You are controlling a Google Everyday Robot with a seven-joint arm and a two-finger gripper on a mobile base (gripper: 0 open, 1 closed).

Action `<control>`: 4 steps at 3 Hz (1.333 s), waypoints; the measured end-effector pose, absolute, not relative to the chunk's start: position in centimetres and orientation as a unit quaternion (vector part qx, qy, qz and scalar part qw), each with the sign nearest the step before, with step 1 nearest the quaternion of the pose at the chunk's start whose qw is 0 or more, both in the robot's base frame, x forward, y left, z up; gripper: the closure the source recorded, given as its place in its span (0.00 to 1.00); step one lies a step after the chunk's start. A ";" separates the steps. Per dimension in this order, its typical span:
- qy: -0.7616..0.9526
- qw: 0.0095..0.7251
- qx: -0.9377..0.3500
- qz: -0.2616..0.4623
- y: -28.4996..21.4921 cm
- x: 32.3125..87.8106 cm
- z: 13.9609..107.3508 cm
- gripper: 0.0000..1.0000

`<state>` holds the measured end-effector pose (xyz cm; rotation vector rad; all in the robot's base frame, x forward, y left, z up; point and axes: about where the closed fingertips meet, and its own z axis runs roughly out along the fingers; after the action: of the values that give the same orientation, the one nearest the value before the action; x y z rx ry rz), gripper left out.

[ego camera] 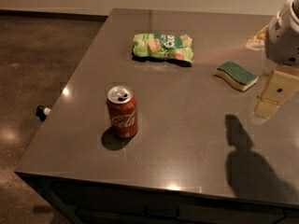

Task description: Move green rice chip bag near coke can

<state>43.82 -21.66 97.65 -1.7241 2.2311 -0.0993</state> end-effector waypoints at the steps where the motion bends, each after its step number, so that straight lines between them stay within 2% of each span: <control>1: 0.781 0.159 -0.603 -0.035 -21.7 43.8 97.7 0.00; 2: 0.780 0.162 -0.604 -0.029 -21.4 44.2 97.7 0.00; 4: 0.800 0.183 -0.571 -0.021 -20.2 52.6 97.3 0.00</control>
Offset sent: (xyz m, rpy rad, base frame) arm 0.0086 0.0041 -0.0040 0.0270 0.0331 0.0096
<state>52.63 -20.22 97.33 -1.6111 2.2567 -0.0597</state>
